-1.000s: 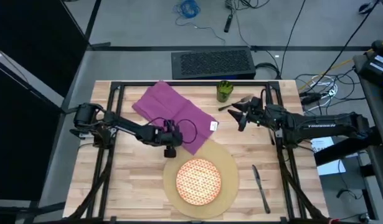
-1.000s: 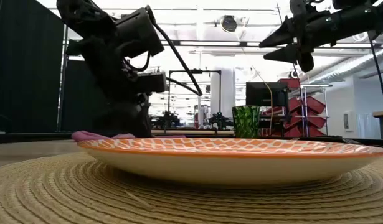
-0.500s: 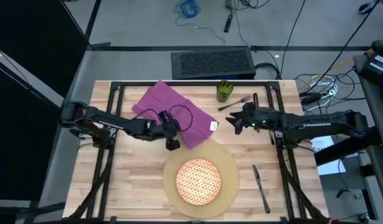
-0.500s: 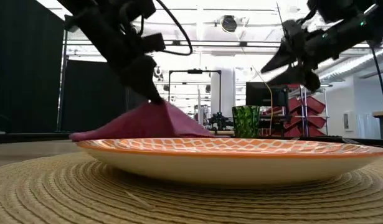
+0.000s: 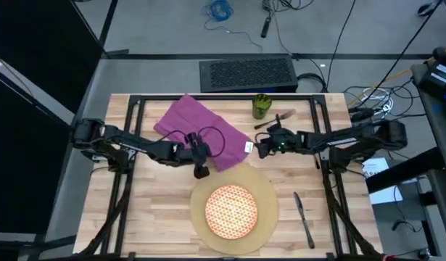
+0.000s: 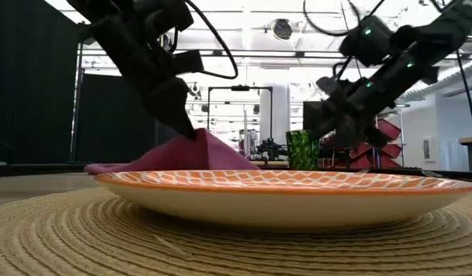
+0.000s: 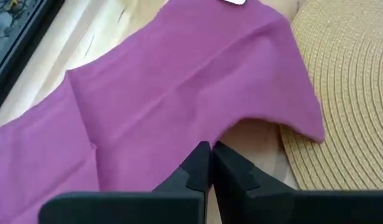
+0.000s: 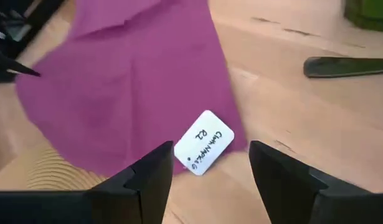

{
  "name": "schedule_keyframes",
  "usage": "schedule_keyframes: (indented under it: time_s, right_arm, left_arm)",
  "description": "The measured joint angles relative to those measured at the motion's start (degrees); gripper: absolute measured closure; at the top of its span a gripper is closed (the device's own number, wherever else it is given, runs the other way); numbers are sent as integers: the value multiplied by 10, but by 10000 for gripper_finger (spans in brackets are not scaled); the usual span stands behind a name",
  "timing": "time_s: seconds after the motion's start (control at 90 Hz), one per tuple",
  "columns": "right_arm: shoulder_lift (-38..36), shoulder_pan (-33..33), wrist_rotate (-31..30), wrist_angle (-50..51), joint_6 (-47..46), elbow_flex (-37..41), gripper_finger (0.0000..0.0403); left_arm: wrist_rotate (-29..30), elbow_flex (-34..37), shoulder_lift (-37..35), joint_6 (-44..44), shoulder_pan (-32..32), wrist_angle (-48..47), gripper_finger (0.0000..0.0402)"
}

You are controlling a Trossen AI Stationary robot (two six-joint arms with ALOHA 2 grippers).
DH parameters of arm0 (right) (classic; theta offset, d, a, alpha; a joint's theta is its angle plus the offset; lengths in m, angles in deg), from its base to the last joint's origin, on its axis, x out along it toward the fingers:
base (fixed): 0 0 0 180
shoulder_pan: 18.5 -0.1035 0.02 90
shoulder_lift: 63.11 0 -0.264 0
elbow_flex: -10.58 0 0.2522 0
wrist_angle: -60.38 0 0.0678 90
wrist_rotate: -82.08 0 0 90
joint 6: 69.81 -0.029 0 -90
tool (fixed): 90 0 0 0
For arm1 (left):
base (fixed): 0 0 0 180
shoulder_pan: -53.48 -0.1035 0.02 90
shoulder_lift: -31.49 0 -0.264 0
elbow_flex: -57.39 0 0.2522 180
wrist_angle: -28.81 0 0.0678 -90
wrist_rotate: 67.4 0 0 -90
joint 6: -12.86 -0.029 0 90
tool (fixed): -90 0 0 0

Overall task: Set table place
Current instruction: Fold the purple table napkin

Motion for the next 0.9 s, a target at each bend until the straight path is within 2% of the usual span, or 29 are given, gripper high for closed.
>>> schedule_keyframes:
  time_s: [0.211,0.356,0.9]
  right_arm:
    - [50,27,1,86,6,-35,206]
    - [72,42,31,74,11,-43,206]
    - [143,52,59,66,37,-95,206]
  left_arm:
    - [-1,2,0,0,0,-14,401]
    - [0,4,0,-3,0,-15,401]
    - [1,4,0,-14,1,-14,401]
